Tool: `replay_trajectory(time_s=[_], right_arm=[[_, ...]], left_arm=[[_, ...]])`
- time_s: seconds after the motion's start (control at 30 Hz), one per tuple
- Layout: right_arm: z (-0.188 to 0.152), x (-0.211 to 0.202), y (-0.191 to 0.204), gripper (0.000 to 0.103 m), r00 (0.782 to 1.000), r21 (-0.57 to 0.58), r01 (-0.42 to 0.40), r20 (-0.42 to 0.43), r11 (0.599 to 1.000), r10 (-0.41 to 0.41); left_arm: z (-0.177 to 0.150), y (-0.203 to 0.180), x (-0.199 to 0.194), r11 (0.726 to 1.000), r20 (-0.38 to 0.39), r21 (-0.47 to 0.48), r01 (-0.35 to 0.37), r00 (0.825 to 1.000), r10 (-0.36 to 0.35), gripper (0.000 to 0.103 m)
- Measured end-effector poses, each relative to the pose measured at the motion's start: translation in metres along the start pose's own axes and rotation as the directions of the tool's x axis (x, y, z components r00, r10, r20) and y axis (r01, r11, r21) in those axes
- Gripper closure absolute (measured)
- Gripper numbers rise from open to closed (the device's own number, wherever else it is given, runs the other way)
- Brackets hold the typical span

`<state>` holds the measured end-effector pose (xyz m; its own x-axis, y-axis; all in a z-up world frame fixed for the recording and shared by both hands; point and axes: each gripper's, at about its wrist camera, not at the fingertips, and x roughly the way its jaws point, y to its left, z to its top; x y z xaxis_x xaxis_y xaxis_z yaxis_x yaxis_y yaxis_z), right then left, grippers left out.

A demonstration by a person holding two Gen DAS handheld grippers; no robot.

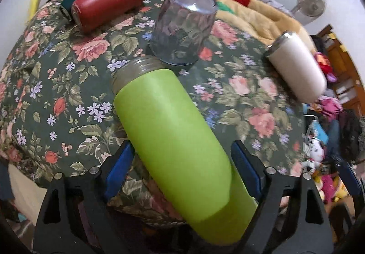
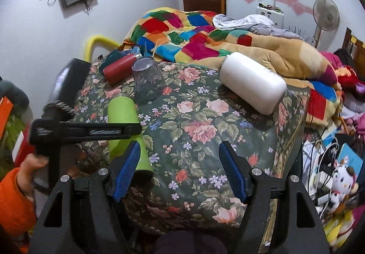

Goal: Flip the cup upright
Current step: 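Rotate the green bottle with the left gripper so its base points down, then lower the bottle upright onto the bedspread and open the left gripper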

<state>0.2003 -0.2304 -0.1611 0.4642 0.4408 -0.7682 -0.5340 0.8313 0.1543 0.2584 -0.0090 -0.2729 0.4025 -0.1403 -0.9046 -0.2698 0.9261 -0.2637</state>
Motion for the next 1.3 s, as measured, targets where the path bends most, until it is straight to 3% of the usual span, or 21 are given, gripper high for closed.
replay_trajectory(time_s=[0.27,0.33,0.4,0.5,0.77,0.87,1.07,1.17,1.3], right_arm=[[-0.014,-0.002,-0.005,0.035,1.000,0.039,-0.012,0.002,0.999,0.012],[-0.015,-0.002,-0.005,0.035,1.000,0.039,-0.008,0.000,0.999,0.008],[-0.016,-0.003,-0.005,0.035,1.000,0.039,-0.001,0.001,0.999,0.001],[-0.015,-0.004,-0.007,0.035,1.000,0.042,0.002,0.005,0.999,-0.002],[-0.008,-0.007,-0.008,0.035,1.000,0.048,0.014,0.025,0.999,-0.015],[-0.004,-0.009,-0.006,0.035,0.999,0.047,0.013,0.037,0.999,-0.015],[0.004,-0.012,-0.003,0.035,0.998,0.051,0.006,0.059,0.999,-0.009],[0.007,-0.011,-0.003,0.035,0.998,0.055,0.010,0.065,0.998,-0.014],[0.010,-0.009,-0.006,0.035,0.998,0.071,0.009,0.069,0.997,-0.014]], left_arm=[[0.009,-0.011,0.024,0.998,-0.011,-0.007,-0.062,0.998,0.061,0.017],[0.010,-0.017,0.024,0.997,0.006,0.015,-0.079,0.997,0.079,0.019],[0.011,-0.020,0.022,0.995,0.021,0.030,-0.090,0.996,0.090,0.027],[0.011,-0.023,0.016,0.995,0.042,0.057,-0.082,0.996,0.080,0.039],[0.008,-0.026,-0.030,0.989,0.156,0.130,-0.070,0.986,0.049,0.040],[0.008,-0.029,-0.056,0.988,0.216,0.144,-0.056,0.976,0.024,0.040],[0.011,-0.044,-0.099,0.971,0.351,0.220,-0.090,0.936,0.007,0.040],[0.019,-0.056,-0.108,0.956,0.412,0.261,-0.133,0.911,0.014,0.040],[0.032,-0.071,-0.108,0.946,0.435,0.292,-0.144,0.901,0.003,0.040]])
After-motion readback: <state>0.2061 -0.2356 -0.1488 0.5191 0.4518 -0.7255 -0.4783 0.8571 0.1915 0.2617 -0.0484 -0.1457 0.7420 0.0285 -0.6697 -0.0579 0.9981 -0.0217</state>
